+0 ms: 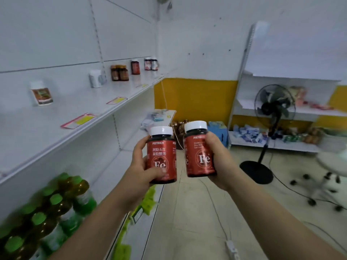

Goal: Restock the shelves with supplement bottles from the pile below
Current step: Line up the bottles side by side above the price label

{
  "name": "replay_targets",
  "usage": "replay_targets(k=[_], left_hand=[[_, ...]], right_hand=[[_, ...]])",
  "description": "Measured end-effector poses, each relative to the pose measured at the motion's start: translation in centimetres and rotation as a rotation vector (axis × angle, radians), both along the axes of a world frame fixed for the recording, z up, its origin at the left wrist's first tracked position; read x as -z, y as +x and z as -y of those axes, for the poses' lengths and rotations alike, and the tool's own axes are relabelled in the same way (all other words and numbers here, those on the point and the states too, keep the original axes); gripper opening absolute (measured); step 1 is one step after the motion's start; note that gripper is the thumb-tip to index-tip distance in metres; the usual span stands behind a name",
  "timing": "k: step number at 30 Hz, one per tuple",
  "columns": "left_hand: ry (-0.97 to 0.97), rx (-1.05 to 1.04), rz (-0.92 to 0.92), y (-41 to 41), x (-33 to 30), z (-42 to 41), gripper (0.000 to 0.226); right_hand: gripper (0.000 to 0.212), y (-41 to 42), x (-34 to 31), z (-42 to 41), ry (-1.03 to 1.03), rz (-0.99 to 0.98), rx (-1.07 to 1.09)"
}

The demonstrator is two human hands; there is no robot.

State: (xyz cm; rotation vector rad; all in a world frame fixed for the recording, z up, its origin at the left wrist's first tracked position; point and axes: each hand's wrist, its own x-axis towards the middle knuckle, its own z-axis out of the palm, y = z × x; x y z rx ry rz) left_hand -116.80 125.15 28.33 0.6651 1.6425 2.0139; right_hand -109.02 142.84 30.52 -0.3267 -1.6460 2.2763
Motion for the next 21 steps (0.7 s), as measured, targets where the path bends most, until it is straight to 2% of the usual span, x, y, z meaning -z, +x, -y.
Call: replay_targets(k=[3, 7, 10, 16, 21], left_hand=[[0.004, 0.043, -0.037, -4.0, -0.1, -5.2, 0.091], [0.028, 0.059, -0.052, -9.8, 0.0, -13.1, 0.086], [0.081, 0.046, -0.025, -14.3, -0.5, -19.1, 0.090], [0.085, -0.019, -0.054, -24.3, -2.7, -27.3, 0.102], [0.096, -0.038, -0.097, -33.9, -3.7, -32.1, 0.088]], right_hand=[[0.050, -3.5, -0.2, -4.6, 0.130, -0.045, 0.068], [0.025, -9.4, -0.7, -12.5, 0.244, -0.056, 0.137], [0.017, -14.3, -1.9, -18.3, 0.325, -0.063, 0.135], [0.037, -25.7, -4.8, -26.7, 0.299, -0.071, 0.077], [0.034, -36.6, -5.3, -31.3, 0.289, -0.063, 0.023]])
